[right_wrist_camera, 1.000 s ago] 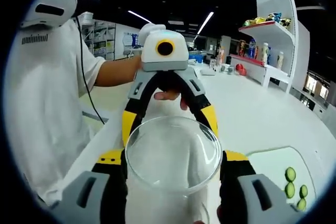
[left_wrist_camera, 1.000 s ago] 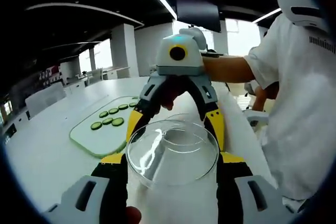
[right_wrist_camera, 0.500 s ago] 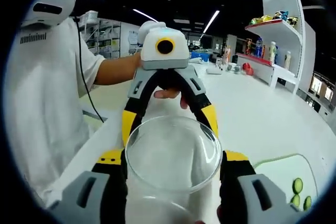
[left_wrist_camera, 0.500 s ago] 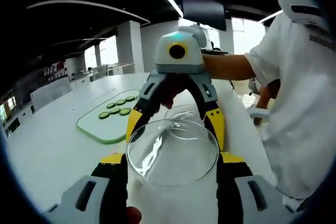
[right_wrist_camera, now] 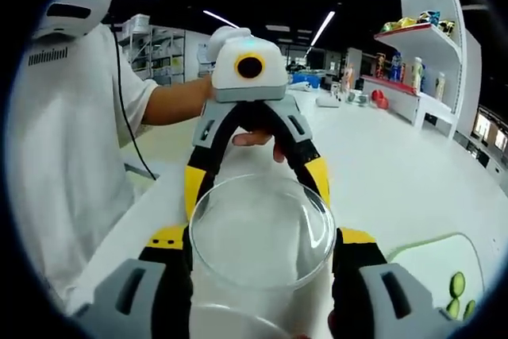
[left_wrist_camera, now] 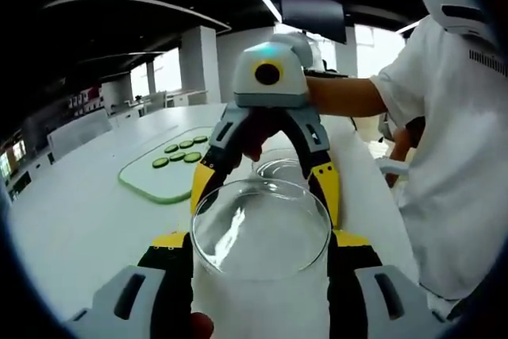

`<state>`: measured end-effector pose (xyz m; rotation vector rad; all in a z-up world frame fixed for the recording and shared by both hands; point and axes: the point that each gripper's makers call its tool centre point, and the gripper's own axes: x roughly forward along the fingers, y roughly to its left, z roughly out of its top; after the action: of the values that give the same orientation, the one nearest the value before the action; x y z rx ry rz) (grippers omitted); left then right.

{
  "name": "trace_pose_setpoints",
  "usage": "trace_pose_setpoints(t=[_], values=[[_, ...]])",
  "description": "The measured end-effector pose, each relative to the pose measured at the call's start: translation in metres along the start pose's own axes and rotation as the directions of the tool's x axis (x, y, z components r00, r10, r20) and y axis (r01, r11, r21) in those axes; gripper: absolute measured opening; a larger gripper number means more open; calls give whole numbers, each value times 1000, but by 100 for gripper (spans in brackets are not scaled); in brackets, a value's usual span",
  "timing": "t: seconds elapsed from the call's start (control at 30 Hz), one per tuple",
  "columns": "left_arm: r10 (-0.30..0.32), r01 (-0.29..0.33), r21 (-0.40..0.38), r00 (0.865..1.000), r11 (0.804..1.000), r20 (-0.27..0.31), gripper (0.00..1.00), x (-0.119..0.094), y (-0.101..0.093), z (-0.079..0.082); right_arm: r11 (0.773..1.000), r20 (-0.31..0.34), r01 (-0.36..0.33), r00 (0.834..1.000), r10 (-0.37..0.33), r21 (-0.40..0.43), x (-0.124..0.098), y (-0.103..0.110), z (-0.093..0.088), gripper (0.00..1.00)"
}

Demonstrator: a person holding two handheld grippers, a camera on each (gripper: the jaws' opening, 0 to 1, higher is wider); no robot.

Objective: Open the petri dish lid, add cucumber slices into the petri dish, and close the lid

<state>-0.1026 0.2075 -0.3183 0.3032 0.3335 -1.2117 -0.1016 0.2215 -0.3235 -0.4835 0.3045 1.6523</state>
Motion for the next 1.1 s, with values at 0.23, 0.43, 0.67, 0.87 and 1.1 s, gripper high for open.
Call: trace_pose_setpoints(t=[0.23, 0.43, 0.67, 0.87, 1.1], values=[[2, -2, 2, 1000, 1000, -19, 69, 1, -2, -2, 1000, -22, -6, 1000, 6, 0, 3, 1, -3, 71], [2, -2, 2, 999, 1000, -40, 69, 0, -2, -6, 1000, -44, -13, 999, 13, 1, 6, 1, -5, 71], [-4, 3, -5, 998, 1000, -56, 69, 0, -2, -10, 1000, -52, -17, 999, 17, 4, 7, 2, -6, 71], [-5, 5, 0, 998, 1000, -63, 69, 1, -2, -11, 1000, -60, -17, 998, 17, 7, 7, 2, -9, 71], [-5, 5, 7, 998, 1000, -67, 69, 1, -1, -12, 1000, -68, -13, 998, 14, 6, 8, 1, -11, 71]])
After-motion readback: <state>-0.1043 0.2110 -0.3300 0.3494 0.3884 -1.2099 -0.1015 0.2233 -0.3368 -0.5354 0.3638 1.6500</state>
